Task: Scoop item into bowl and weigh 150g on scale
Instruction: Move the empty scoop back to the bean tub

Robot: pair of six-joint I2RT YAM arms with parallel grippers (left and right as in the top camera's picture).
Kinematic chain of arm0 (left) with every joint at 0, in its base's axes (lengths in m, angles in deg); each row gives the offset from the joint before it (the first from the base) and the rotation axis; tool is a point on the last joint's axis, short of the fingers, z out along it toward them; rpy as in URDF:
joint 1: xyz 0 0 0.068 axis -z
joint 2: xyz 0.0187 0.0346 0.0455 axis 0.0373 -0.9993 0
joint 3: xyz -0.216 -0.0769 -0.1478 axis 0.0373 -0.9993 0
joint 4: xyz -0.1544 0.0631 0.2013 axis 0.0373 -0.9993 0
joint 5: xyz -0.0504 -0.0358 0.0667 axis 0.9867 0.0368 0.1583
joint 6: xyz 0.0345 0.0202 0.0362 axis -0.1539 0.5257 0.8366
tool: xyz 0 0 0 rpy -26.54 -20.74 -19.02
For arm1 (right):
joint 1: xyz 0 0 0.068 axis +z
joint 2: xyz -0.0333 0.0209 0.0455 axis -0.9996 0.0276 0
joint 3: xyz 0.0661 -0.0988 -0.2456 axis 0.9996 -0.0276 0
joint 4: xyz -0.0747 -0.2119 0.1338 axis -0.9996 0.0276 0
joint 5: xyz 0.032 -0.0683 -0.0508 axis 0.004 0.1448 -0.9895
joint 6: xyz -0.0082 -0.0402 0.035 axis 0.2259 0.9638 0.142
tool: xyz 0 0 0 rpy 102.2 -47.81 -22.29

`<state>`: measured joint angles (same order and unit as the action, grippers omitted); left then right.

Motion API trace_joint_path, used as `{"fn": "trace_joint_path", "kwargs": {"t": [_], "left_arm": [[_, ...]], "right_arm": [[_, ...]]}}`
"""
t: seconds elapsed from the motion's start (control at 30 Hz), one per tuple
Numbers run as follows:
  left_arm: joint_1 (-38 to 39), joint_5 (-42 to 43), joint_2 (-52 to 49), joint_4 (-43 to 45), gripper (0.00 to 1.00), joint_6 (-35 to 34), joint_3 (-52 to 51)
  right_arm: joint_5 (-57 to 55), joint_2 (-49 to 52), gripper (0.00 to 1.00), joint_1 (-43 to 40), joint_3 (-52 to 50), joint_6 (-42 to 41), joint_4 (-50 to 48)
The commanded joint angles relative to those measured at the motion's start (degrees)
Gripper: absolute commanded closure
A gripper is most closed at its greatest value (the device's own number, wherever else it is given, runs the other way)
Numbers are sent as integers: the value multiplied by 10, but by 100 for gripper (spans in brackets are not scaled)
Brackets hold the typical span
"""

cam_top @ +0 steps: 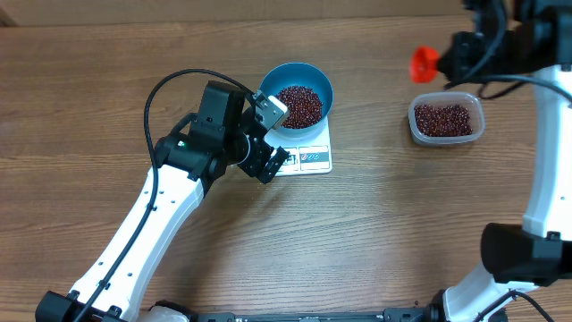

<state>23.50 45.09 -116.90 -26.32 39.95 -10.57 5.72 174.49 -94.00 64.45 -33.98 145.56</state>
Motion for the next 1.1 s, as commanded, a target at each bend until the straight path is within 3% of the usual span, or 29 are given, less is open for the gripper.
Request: {"fn": "trace_joint_path", "kwargs": {"t": [0.0, 0.3, 0.77, 1.07], "left_arm": [[0, -3, 0, 2, 0, 2, 12], [0, -3, 0, 2, 1, 2, 12], [0, -3, 0, 2, 0, 2, 12], [0, -3, 0, 2, 0, 2, 12]], "right_arm": [[9, -5, 96, -56, 10, 22, 15], [9, -5, 96, -142, -110, 51, -7], [9, -3, 96, -144, -282, 51, -148], [9, 9, 96, -144, -335, 52, -223]]}}
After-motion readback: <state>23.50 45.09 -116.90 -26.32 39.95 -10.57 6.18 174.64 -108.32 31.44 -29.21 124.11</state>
